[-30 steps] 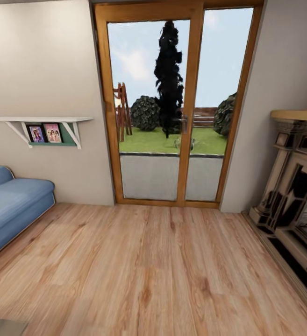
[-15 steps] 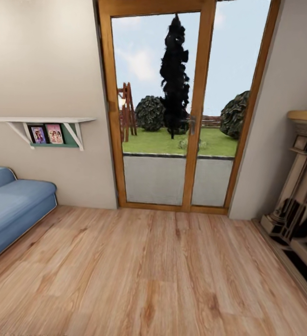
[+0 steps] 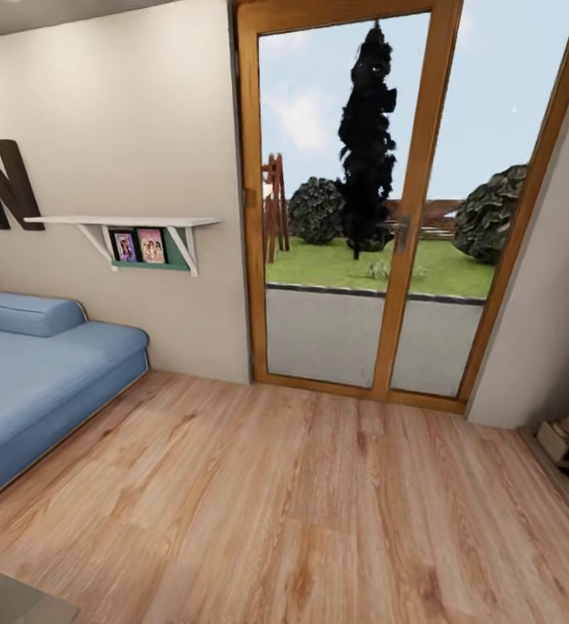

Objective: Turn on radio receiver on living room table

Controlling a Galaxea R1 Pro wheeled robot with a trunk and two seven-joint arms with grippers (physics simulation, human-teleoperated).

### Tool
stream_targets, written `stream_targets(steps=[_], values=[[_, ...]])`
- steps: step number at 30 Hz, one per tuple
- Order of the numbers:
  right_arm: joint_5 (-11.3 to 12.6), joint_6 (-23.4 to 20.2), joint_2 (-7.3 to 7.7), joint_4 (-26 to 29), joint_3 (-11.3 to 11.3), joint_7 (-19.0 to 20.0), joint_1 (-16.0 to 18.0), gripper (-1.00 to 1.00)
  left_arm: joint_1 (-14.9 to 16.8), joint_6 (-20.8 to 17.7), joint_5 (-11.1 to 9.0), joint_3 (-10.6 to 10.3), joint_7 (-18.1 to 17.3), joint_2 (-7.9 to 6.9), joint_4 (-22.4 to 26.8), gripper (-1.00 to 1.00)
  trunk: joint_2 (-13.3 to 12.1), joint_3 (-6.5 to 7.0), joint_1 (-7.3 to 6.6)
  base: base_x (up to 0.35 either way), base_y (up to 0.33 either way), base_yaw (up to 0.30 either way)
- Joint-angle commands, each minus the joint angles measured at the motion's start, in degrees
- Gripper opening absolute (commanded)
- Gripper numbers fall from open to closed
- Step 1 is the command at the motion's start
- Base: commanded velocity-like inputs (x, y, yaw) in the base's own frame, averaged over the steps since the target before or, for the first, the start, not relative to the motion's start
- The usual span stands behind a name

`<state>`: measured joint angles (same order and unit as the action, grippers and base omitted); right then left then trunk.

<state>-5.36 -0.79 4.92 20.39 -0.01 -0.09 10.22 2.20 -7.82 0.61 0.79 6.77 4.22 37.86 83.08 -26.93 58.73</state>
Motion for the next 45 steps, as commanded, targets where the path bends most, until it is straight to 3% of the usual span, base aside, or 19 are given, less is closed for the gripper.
stream_targets(steps=[1,29,45], values=[[0.0,0.0,0.0,0.0,0.0,0.0,-0.01,1.0,0.0,0.0,0.0,0.0,0.0,0.0,0.01,1.0,0.0,0.0,0.0,0.0,0.0,0.29],[-0.06,0.0,0.0,0.0,0.1,0.0,0.05,1.0,0.0,0.0,0.0,0.0,0.0,0.06,-0.01,1.0,0.0,0.0,0.0,0.003,-0.003,0.29],[-0.17,0.0,-0.03,0.0,0.1,0.0,0.04,1.0,0.0,0.0,0.0,0.0,0.0,0.04,-0.06,1.0,0.0,0.0,0.0,0.227,-0.193,0.29]])
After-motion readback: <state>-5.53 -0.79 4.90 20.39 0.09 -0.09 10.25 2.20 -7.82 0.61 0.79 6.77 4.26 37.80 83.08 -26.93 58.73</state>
